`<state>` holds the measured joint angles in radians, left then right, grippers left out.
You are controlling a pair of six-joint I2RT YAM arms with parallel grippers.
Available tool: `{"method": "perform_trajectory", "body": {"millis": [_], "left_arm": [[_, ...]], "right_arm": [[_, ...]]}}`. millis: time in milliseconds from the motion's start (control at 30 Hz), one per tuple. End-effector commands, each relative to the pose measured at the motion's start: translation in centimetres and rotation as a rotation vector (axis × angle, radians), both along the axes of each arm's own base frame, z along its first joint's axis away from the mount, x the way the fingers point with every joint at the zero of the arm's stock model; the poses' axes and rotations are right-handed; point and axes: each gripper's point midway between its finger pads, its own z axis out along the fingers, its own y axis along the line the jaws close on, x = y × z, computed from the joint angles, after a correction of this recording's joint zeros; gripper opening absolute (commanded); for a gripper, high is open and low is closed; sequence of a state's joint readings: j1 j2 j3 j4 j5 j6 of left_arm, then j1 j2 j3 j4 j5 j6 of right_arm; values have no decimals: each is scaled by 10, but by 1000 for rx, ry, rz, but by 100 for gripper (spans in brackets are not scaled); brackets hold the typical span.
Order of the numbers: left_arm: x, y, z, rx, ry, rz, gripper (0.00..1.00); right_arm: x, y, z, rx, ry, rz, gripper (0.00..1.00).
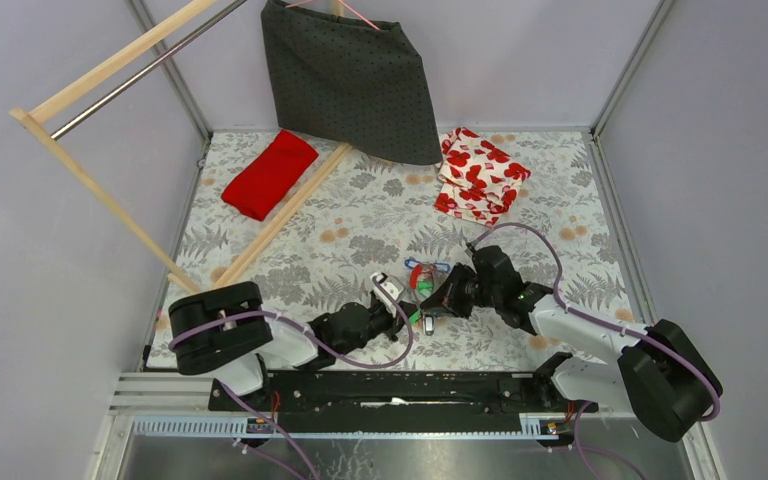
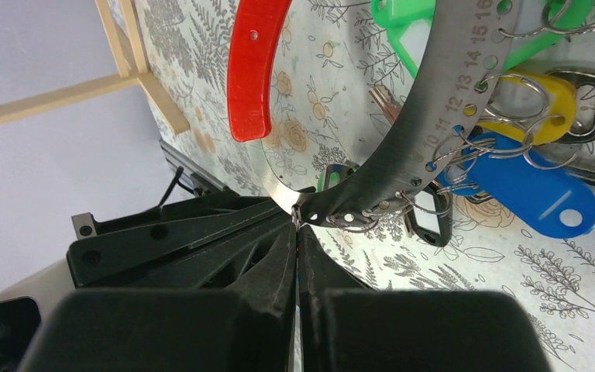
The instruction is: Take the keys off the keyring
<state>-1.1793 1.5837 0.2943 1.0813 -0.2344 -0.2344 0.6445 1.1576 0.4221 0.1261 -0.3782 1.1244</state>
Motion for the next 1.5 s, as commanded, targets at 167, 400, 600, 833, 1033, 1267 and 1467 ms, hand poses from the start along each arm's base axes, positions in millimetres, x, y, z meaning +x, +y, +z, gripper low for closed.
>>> {"method": "perform_trajectory", "body": {"millis": [167, 400, 600, 833, 1033, 1267, 1467], "left_arm": [[1, 0, 29, -5, -100, -67, 0], [-2, -4, 33, 78, -154, -132, 0], [-1, -8, 37, 130, -204, -171, 0], [2, -12, 44, 154, -244, -187, 0], [3, -18, 50, 171, -270, -212, 0], [4, -26, 60, 171, -308, -237, 0], [3, -33, 66, 147, -317, -255, 0]], "right_arm": [[-34, -5, -18, -41, 33, 185, 0], [-41, -11, -23, -97, 38, 255, 0], [-43, -12, -24, -121, 37, 294, 0], [-43, -17, -26, -173, 23, 341, 0], [-42, -18, -26, -197, 14, 373, 0], [-40, -19, -29, -221, 11, 403, 0], [-37, -20, -32, -250, 6, 418, 0]]}}
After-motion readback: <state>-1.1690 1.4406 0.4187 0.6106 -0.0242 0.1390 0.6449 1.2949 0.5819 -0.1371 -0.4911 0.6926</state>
